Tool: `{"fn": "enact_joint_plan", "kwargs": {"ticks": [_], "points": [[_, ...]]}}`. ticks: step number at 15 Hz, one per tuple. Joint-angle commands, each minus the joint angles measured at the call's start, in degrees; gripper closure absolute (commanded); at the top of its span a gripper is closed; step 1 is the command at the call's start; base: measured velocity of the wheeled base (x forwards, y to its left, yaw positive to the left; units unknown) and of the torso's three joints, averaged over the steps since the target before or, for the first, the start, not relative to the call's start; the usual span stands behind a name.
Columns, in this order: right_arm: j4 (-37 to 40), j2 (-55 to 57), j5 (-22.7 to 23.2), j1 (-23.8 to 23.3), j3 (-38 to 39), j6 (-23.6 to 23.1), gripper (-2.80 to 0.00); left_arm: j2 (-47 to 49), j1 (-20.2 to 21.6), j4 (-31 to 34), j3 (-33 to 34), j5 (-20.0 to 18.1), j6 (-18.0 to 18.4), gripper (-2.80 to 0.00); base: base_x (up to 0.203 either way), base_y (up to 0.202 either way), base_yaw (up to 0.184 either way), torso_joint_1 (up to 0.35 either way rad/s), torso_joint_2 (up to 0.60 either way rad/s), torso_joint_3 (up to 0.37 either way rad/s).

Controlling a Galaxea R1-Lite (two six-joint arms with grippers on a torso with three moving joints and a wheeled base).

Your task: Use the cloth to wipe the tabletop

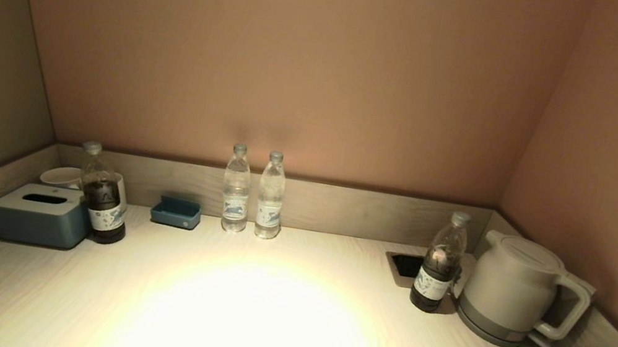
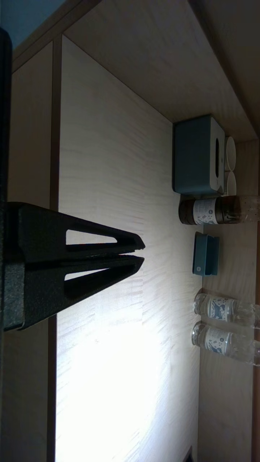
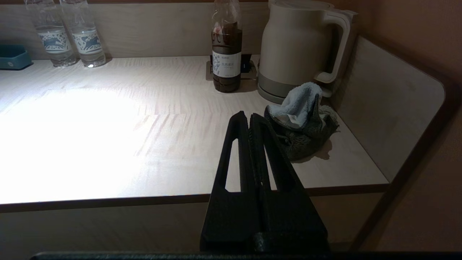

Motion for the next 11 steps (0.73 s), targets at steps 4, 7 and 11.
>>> {"fn": "enact_joint_plan", "kwargs": {"ticks": [4, 7, 11], "points": [[0.0, 0.0, 0.0, 0.0, 0.0, 0.1, 0.0, 0.0, 0.0, 0.0, 0.0, 0.0, 0.0, 0.0, 0.0, 0.0, 0.0, 0.0, 0.0, 0.0], [0.0, 0.0, 0.0, 0.0, 0.0, -0.2, 0.0, 0.0, 0.0, 0.0, 0.0, 0.0, 0.0, 0.0, 0.0, 0.0, 0.0, 0.0, 0.0, 0.0], [0.0, 0.0, 0.0, 0.0, 0.0, 0.7, 0.0, 0.0, 0.0, 0.0, 0.0, 0.0, 0.0, 0.0, 0.0, 0.0, 0.0, 0.0, 0.0, 0.0]]}}
